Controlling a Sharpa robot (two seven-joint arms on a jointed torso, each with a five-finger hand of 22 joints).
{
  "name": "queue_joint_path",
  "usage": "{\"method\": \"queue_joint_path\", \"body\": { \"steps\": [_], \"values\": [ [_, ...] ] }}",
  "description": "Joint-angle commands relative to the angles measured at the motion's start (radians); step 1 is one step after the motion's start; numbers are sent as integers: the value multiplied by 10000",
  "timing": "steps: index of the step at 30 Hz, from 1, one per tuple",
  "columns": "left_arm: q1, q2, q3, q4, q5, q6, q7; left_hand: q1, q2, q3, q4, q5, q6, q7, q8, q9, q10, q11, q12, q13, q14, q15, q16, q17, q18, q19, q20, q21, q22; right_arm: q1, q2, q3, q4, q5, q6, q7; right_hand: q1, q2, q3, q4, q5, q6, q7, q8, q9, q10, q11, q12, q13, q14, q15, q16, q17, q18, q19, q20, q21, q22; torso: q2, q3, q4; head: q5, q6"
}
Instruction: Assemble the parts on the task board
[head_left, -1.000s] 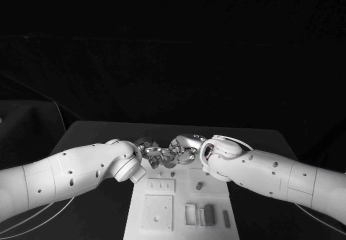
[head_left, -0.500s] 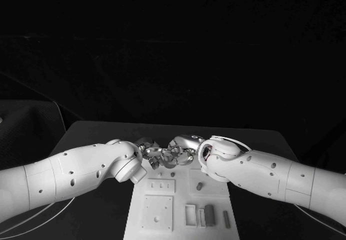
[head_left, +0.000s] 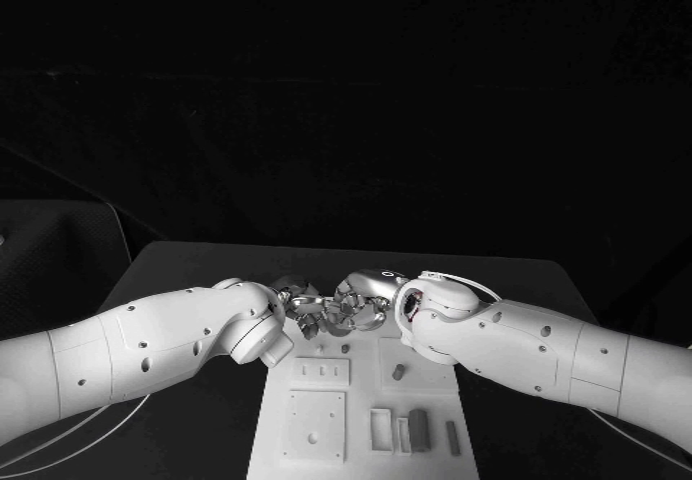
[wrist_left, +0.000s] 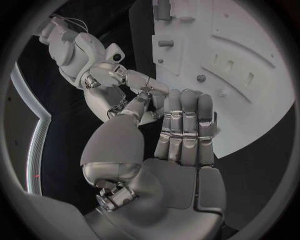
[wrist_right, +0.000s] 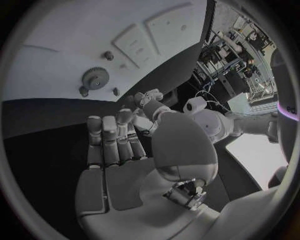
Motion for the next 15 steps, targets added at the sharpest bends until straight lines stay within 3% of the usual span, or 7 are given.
{"method": "queue_joint_path", "body": {
  "steps": [1, 15],
  "values": [
    [11, 39, 7, 12, -146, 172, -125, 178, 2, 97, -22, 34, 69, 1, -30, 20, 66, -26, 54, 13, 14, -48, 56, 28, 169, 66, -49, 50, -10, -4, 24, 0, 26, -142, 122, -20, -8, -98, -24, 15, 57, 121, 112, 69, 17, 60, 4, 60, -4, 49, -22, 50, -13, -26, 68, -20, 260, 3, 2, 5, 3, -13, -13],
    [11, 44, 7, -3, -216, 154, -236, 669, 178, 344, -189, 44, 166, -11, -26, 34, 139, -49, 87, 36, 73, -77, 101, 131, 165, 130, -65, 87, -8, -5, 34, 0, 107, -182, 227, -53, -10, -94, -20, 19, 60, 135, 111, 70, 18, 76, 0, 74, -2, 65, -26, 62, -12, -24, 80, -21, 271, 5, 6, 3, 0, -12, -26]
  ]
}}
